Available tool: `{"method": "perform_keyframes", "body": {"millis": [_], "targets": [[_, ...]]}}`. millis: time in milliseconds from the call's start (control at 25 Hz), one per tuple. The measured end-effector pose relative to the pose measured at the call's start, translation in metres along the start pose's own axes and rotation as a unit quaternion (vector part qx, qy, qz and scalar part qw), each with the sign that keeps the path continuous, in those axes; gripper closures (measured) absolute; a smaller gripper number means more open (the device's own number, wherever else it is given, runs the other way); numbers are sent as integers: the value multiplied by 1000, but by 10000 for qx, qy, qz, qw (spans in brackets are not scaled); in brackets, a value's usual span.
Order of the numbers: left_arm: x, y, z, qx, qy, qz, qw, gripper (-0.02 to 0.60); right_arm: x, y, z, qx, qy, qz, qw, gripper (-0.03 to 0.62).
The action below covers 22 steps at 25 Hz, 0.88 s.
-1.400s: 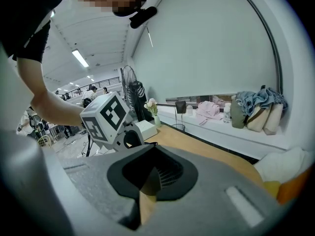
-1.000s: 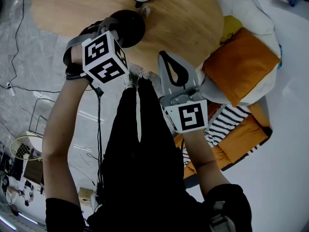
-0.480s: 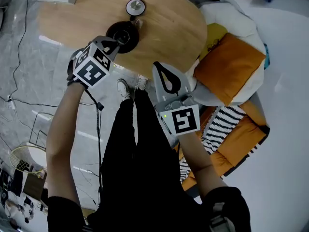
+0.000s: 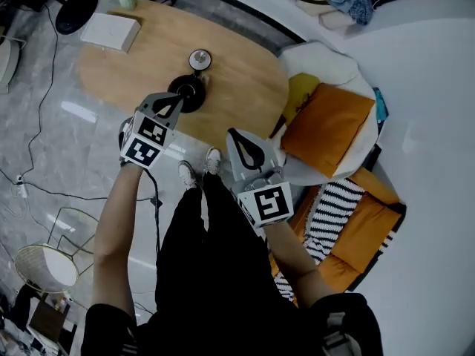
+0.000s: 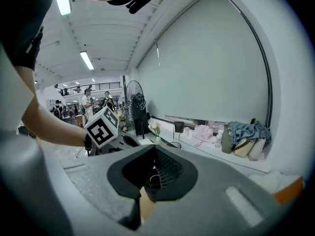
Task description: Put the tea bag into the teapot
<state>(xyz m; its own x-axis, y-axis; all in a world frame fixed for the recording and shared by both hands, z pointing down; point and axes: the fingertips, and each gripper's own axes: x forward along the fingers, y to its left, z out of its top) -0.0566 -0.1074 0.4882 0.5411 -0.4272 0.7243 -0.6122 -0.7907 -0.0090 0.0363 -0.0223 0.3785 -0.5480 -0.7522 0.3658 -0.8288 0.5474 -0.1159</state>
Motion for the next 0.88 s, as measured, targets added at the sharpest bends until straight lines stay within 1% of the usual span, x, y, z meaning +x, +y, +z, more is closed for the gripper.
{"method": "perform_keyframes", "body": {"millis": [160, 320, 400, 520, 680, 760, 880], "targets": [[-41, 4, 27, -210, -513, 400, 9977, 574, -22, -1, 32, -52, -302, -91, 9995, 589], [-81, -2, 42, -299, -707, 638, 9950, 574, -48, -6, 63, -118, -493, -193, 9985, 589], [-101, -1, 52, -308, -872, 802, 9925, 574, -56, -12, 82, -183, -669, -238, 9973, 589], [-131, -4, 72, -339, -1216, 1015, 9868, 574, -70, -18, 102, -293, -853, -275, 9955, 589], [-172, -12, 89, -191, -1560, 1281, 9792, 574, -84, -22, 119, -414, -1014, -336, 9934, 589], [-192, -13, 97, -163, -1775, 1443, 9734, 574, -90, -26, 127, -464, -1125, -365, 9919, 589], [-222, -15, 114, -102, -2176, 1704, 9610, 574, -100, -34, 138, -479, -1285, -423, 9897, 589]]}}
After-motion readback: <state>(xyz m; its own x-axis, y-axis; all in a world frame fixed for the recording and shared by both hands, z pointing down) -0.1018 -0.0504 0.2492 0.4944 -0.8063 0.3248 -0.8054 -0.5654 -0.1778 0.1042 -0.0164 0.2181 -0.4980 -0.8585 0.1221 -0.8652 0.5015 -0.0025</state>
